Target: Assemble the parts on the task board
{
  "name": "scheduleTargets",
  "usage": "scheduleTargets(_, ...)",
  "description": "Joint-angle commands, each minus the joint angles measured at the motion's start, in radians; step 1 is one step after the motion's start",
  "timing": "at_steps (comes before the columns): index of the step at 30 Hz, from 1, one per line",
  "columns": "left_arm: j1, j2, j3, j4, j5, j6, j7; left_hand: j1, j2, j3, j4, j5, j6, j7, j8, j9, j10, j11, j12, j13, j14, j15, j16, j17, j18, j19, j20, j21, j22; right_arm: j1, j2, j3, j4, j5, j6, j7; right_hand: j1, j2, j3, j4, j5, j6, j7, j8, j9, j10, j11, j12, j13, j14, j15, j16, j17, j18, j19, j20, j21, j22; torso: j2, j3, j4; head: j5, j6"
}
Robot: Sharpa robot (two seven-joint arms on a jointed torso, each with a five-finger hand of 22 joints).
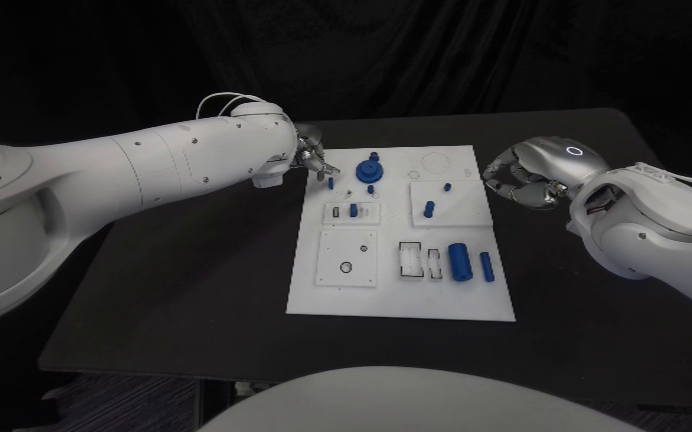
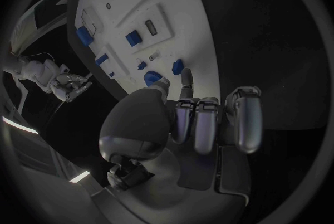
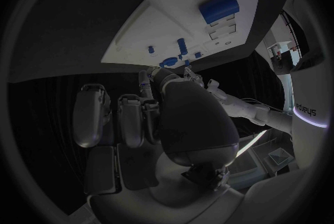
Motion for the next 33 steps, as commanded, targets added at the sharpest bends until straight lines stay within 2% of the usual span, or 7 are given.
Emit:
scheduleTargets(1, -0.003, 0.004, 0.001, -0.001, 0.007, 0.019, 0.012, 0.011, -0.002, 0.002, 0.000, 0.005, -0.007, 0.000, -0.006, -0.001, 0.068, 0.008, -0.001, 0.238, 0.102, 0.007, 0.003, 0.263, -0.009, -0.008, 0.001, -0.005, 0.177, 0.001, -0.001, 0.001, 0.002, -0.001, -0.005, -0.003, 0.009, 0.002, 0.006, -0.001, 0.004, 0.005, 0.000, -0.002, 0.002, 0.077, -0.002, -0.003, 0.234, 0.076, -0.002, -0.004, 0.157, 0.004, 0.004, -0.003, -0.006, 0.184, 0.000, 0.0002, 0.0000, -0.005, 0.000)
scheduleTargets(14, -0.010, 0.009, 0.001, -0.016, 0.007, 0.031, 0.007, 0.017, -0.001, 0.005, -0.002, 0.011, -0.007, 0.000, -0.009, -0.001, 0.064, 0.008, -0.005, 0.236, 0.102, 0.008, 0.003, 0.263, -0.008, -0.011, 0.002, -0.009, 0.175, 0.001, 0.003, 0.001, 0.004, -0.001, -0.006, -0.001, 0.009, 0.002, 0.006, -0.001, 0.004, 0.005, 0.000, -0.002, 0.002, 0.077, -0.002, -0.003, 0.234, 0.076, -0.002, -0.004, 0.157, 0.004, 0.004, -0.003, -0.006, 0.184, 0.000, 0.0004, -0.0001, -0.011, 0.000)
scheduleTargets(23, -0.014, 0.013, 0.001, -0.019, 0.008, 0.034, 0.011, 0.027, 0.002, 0.011, -0.003, 0.032, -0.010, 0.002, -0.016, -0.002, 0.061, 0.010, -0.009, 0.234, 0.102, 0.010, 0.003, 0.263, -0.007, -0.014, 0.005, -0.015, 0.174, 0.001, 0.003, 0.001, 0.004, -0.001, -0.005, -0.001, 0.009, 0.002, 0.008, -0.003, 0.005, 0.005, 0.002, -0.003, 0.002, 0.077, -0.002, -0.003, 0.234, 0.076, -0.002, -0.003, 0.158, 0.004, 0.004, -0.003, -0.006, 0.184, 0.000, 0.0003, -0.0001, -0.012, 0.000)
scheduleTargets(33, -0.016, 0.014, 0.001, -0.021, 0.008, 0.036, 0.019, 0.027, 0.004, 0.012, -0.001, 0.038, -0.011, 0.003, -0.019, -0.002, 0.053, 0.011, -0.018, 0.229, 0.102, 0.010, 0.003, 0.263, -0.005, -0.018, 0.005, -0.023, 0.172, 0.001, 0.004, 0.001, 0.004, -0.001, -0.004, -0.001, 0.009, 0.002, 0.008, -0.003, 0.005, 0.005, 0.002, -0.003, 0.002, 0.077, -0.002, -0.003, 0.234, 0.076, -0.002, -0.003, 0.158, 0.004, 0.004, -0.003, -0.006, 0.184, 0.000, 0.0002, -0.0002, -0.016, 0.000)
